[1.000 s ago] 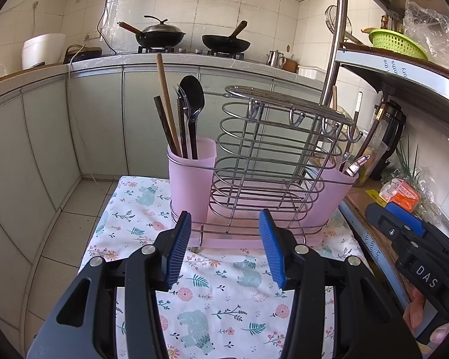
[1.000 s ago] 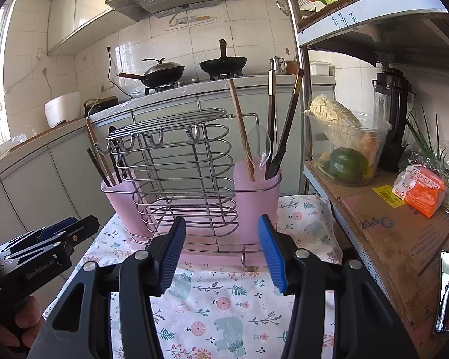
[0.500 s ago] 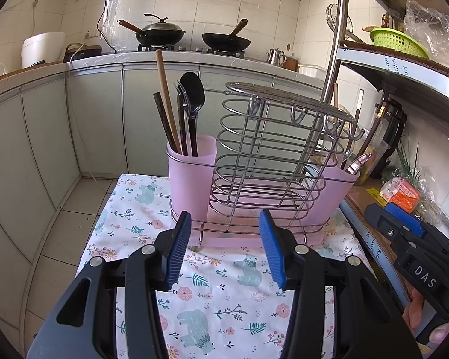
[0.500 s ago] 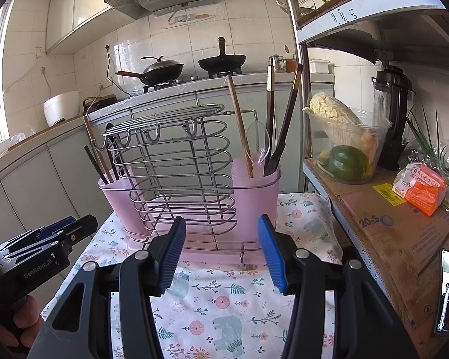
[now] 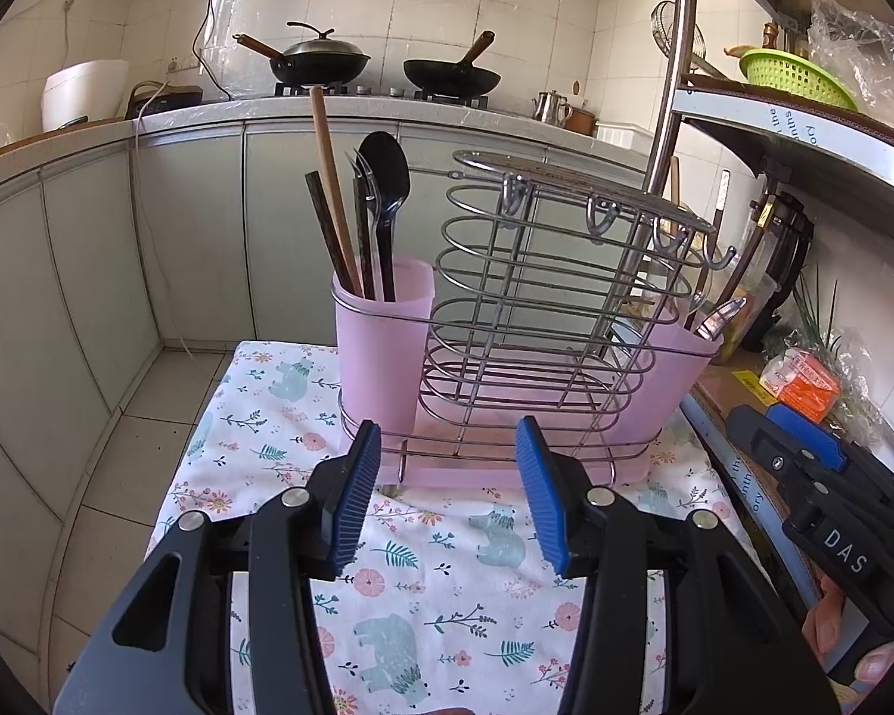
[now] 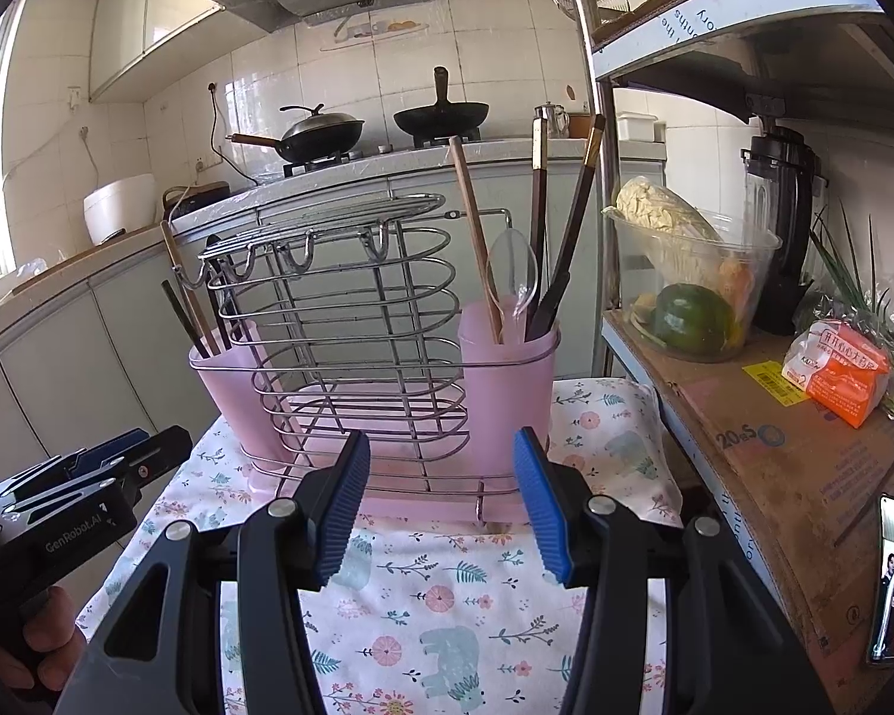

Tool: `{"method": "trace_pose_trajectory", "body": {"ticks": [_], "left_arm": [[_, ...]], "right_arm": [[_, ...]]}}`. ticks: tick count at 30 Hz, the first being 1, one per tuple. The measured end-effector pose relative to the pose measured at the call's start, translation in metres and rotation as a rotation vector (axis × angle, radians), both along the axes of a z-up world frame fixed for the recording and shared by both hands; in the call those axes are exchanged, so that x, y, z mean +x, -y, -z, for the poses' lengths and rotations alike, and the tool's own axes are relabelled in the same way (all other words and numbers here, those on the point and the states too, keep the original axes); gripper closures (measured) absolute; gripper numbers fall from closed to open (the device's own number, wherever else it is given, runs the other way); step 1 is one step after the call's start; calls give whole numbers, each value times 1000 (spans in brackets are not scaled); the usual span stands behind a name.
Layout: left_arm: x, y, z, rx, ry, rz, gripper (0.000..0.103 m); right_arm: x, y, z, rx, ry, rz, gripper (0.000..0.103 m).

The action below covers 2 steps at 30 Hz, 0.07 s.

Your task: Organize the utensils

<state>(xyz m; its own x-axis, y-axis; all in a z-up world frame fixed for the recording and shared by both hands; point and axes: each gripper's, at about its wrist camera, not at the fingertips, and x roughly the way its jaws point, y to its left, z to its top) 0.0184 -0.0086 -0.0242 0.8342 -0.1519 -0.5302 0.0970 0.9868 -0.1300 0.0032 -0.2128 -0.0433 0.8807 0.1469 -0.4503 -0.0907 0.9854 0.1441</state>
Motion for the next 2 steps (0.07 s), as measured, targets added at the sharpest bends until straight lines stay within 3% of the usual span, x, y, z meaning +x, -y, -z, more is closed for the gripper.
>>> {"method": "trace_pose_trajectory", "body": {"ticks": [2], "left_arm": [[1,0,0,0,0,0,55]], "right_arm": [[0,0,0,0,-1,-1,53]]}}
